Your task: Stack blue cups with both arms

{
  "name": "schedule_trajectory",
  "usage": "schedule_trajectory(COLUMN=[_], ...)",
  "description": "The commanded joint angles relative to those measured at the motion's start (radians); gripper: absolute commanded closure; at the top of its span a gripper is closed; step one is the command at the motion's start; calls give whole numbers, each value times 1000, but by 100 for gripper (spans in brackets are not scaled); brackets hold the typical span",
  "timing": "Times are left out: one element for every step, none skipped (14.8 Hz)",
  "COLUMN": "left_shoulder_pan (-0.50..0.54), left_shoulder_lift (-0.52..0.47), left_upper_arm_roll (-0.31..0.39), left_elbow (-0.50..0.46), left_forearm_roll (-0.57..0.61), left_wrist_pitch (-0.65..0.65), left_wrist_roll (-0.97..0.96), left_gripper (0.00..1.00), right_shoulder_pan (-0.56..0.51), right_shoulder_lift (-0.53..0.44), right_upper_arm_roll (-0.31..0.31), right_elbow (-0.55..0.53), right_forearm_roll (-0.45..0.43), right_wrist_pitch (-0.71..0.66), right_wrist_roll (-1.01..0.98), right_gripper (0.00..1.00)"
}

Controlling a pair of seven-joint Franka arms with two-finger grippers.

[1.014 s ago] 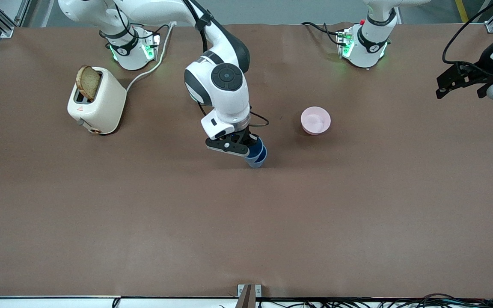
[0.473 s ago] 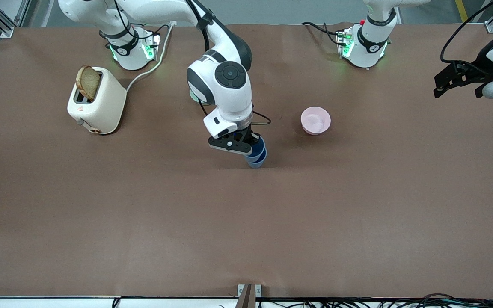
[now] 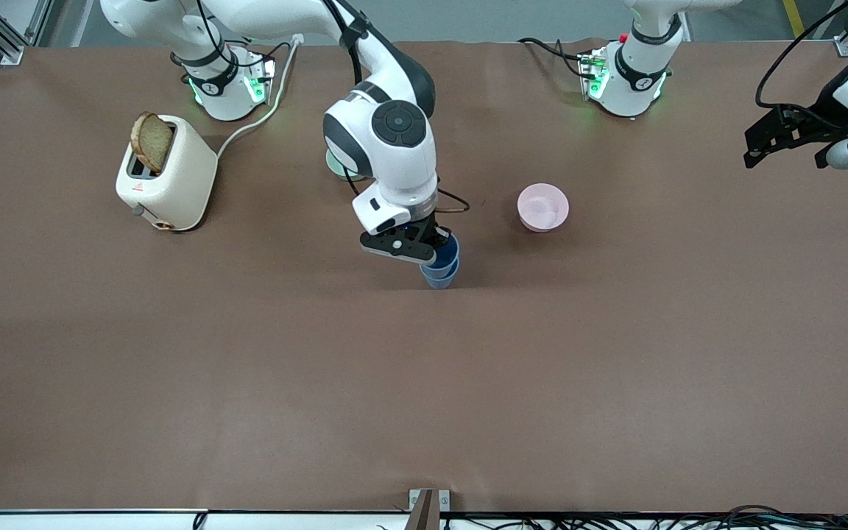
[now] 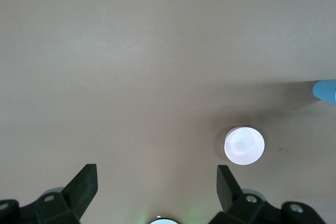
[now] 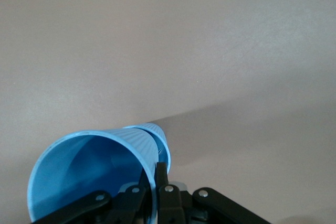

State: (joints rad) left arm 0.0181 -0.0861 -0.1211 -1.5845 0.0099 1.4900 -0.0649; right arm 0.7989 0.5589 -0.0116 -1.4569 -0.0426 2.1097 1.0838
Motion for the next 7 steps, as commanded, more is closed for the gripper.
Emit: schedule_trajectory(left_shoulder_pan=[2,3,3,2,2,2,2], left_shoulder_lift=[-3,-1,-1,2,2,3,5], left_upper_arm_roll=[-3,-2,-2,-2,-2,-2,-2], left_elbow=[1,1,3,3,9,11,12], left_forearm_roll=[4,4,2,2,1,-1,-2], left_wrist_pitch=[3,4,4,7,7,7,7], left_wrist_roll=[16,16,16,16,16,16,16], left_gripper=[0,0,0,0,0,0,0], right_shoulder_pan=[28,32,37,37,37,37,36], right_shoulder_lift=[-4,-4,-2,-1,4,9,10], right_upper_arm_roll=[-5,-5,-5,-5,-5,-5,-7], right_elbow=[-3,-5,-8,-10,-8,-8,-8], right_forearm_roll=[-20,-22,-22,-22,-23,-25,-25], right_wrist_pitch=[-8,-8,-7,-4,0,1,3], right_wrist_roll=[33,34,35,36,36,36,36], right_gripper=[96,96,96,96,96,96,96])
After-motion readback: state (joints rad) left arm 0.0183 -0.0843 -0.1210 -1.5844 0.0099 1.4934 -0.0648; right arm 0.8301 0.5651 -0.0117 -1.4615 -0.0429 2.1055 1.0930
